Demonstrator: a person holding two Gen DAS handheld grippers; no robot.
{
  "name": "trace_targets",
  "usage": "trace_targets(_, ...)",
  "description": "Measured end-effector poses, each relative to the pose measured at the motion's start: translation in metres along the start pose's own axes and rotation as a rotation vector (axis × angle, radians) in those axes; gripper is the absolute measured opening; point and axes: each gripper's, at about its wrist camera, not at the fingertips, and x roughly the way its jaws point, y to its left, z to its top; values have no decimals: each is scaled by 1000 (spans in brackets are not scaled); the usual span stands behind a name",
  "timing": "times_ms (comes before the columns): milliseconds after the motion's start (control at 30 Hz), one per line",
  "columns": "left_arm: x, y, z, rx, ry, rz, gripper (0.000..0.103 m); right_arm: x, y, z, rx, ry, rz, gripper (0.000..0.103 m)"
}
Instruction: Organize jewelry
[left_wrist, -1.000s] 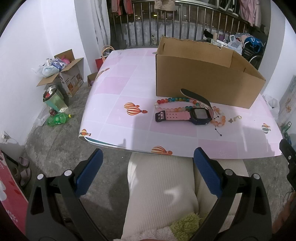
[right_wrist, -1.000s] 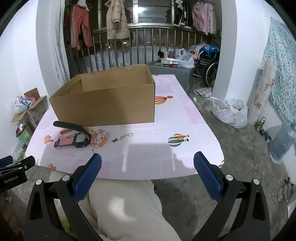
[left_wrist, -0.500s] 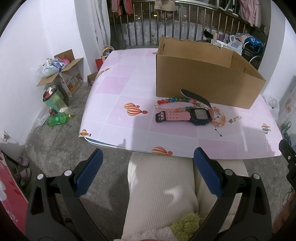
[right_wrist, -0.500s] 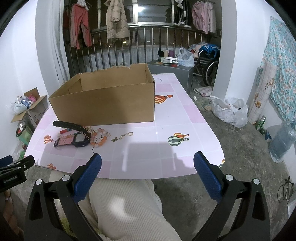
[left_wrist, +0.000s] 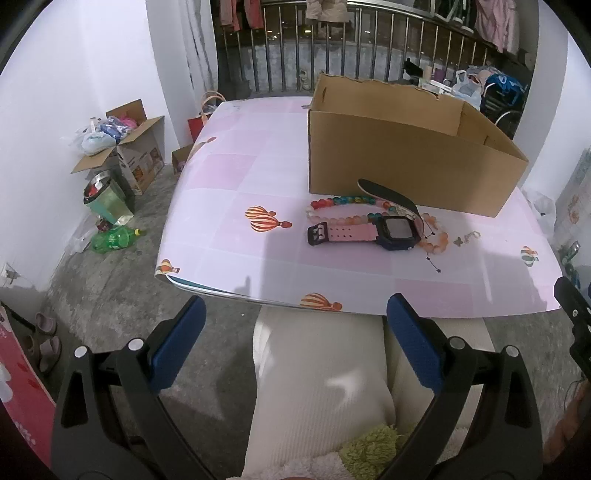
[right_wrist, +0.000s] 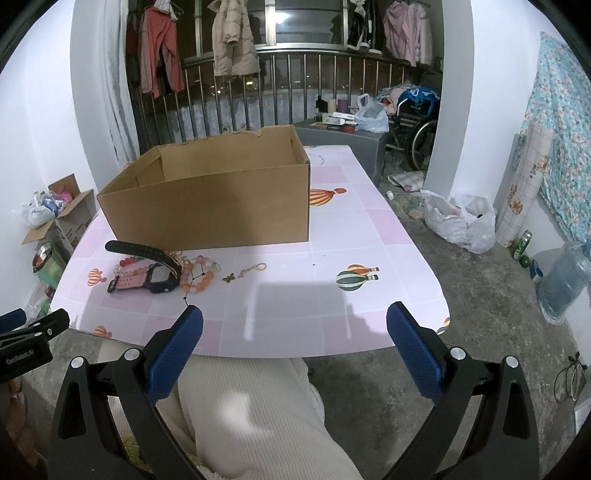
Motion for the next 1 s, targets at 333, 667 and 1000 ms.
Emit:
trace_targets(333, -1, -1, -1, 3, -3, -6, 95, 1, 0, -1, 0, 1, 2, 97)
trace_targets(667, -3, 2, 1, 0, -7, -14, 95, 1, 2, -2, 0, 5, 3, 97)
trace_targets(1000, -3, 2, 1, 0, -6, -15, 95, 2, 3, -2, 0, 8, 3, 97)
